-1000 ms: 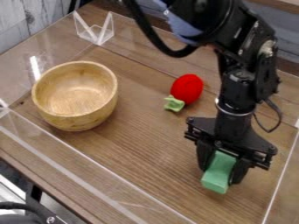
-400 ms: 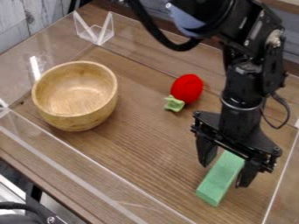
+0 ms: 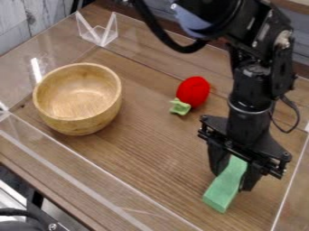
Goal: Remove the green block from the brown bowl and put it on the table
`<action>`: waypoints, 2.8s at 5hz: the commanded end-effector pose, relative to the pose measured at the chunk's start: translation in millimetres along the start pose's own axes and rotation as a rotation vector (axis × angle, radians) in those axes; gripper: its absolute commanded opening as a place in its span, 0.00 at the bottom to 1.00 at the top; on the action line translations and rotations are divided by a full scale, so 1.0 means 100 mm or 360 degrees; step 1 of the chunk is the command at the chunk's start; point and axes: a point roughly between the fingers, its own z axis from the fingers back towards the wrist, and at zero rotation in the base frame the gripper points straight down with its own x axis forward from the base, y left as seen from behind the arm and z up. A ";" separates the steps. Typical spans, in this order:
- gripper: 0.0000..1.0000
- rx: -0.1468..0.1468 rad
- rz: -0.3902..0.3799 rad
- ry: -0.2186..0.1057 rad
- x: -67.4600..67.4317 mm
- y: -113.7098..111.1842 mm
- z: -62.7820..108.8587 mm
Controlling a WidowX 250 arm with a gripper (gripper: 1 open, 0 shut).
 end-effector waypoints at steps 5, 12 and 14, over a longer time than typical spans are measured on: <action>1.00 0.0019 0.0554 -0.0353 0.15 0.98 0.95; 1.00 0.0310 0.0465 -0.0376 0.07 2.08 0.55; 1.00 0.0309 0.0457 -0.0379 0.12 2.08 0.64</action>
